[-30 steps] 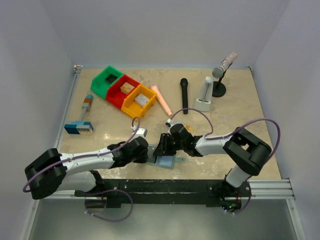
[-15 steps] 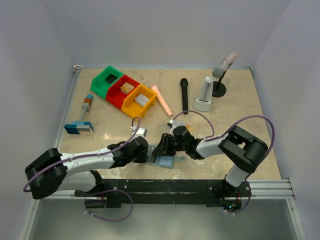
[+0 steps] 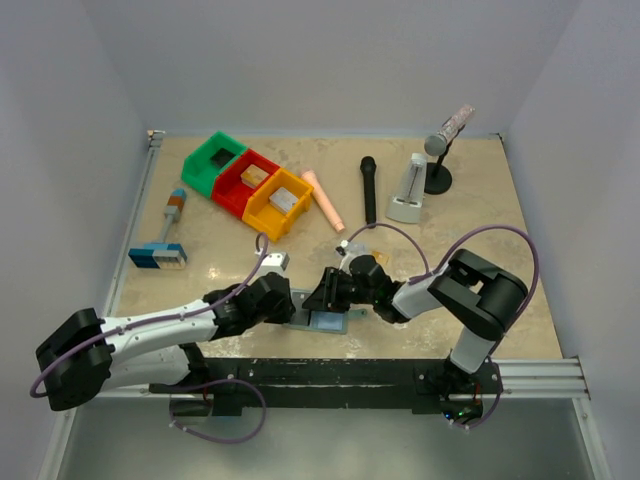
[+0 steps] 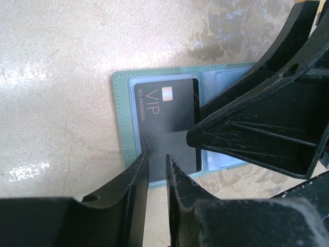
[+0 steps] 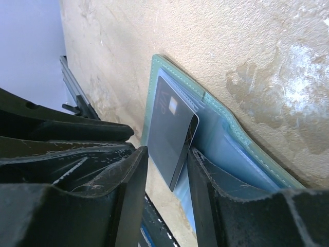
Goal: Take the credit cards out of the card holder
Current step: Remove the credit card from the card holder.
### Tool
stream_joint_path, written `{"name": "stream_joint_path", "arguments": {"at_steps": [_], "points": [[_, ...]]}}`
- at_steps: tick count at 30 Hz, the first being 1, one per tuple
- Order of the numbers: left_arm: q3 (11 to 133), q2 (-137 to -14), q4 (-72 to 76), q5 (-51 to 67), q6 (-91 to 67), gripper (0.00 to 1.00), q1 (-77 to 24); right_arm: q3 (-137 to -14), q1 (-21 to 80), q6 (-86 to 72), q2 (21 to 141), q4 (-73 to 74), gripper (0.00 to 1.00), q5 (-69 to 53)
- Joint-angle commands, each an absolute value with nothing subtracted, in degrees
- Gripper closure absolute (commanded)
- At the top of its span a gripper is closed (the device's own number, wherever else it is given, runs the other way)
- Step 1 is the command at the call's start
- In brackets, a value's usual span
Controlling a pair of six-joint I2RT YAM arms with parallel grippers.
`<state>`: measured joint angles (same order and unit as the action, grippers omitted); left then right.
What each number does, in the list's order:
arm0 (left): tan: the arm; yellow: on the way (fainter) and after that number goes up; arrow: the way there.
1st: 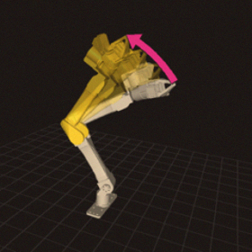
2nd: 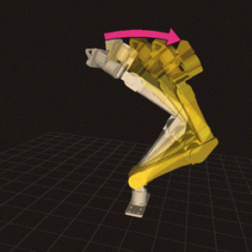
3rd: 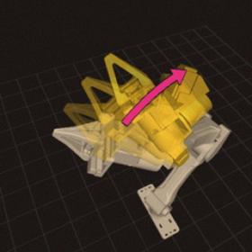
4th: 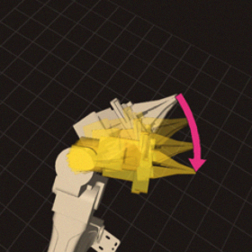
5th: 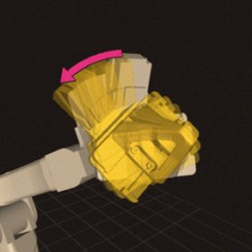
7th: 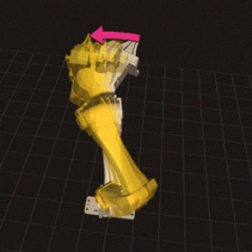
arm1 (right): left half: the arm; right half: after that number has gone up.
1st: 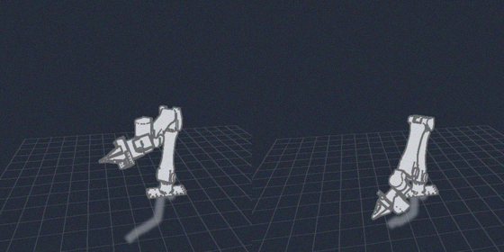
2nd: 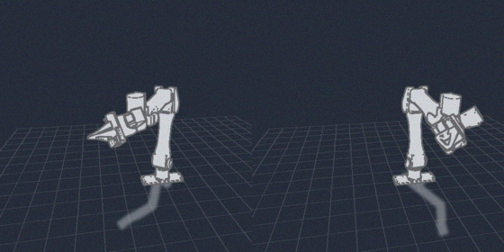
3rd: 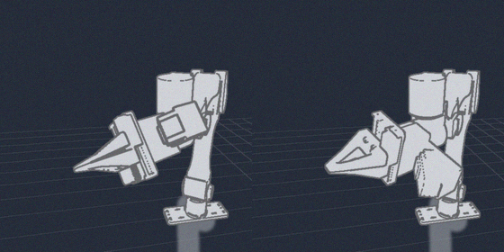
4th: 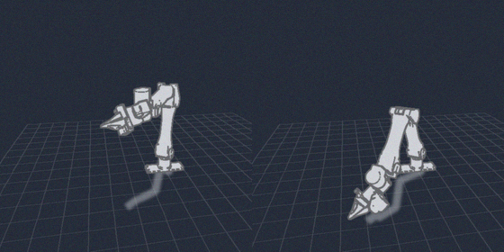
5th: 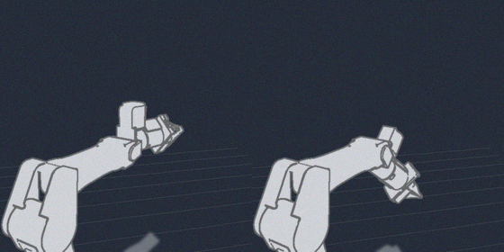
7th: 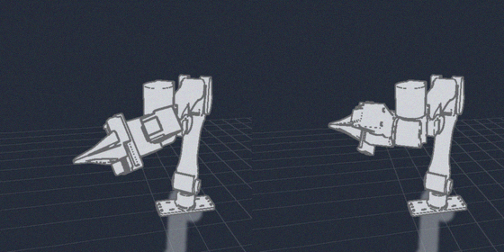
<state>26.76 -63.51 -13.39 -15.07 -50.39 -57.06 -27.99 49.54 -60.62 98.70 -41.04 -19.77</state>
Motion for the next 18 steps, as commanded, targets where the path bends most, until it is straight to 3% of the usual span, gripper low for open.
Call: {"name": "stream_joint_path", "arguments": {"at_steps": [1, 9, 18], "points": [[27.9, -62.1, -14.5, -18.1, -50.5, 0.75, -56.8, -26.1, 49.8, -60.3, 100.7, -39.9, 0.57, -19.9], [29.9, -68.3, -15.4, -19.0, -50.7, 0.85, -56.6, -24.8, 49.6, -61.1, 102.1, -44.0, 0.57, -20.8], [28.3, -69.3, -12.2, -16.7, -51.1, 0.89, -56.5, -25.7, 49.6, -60.6, 103.7, -47.3, 0.58, -24.0]]}}
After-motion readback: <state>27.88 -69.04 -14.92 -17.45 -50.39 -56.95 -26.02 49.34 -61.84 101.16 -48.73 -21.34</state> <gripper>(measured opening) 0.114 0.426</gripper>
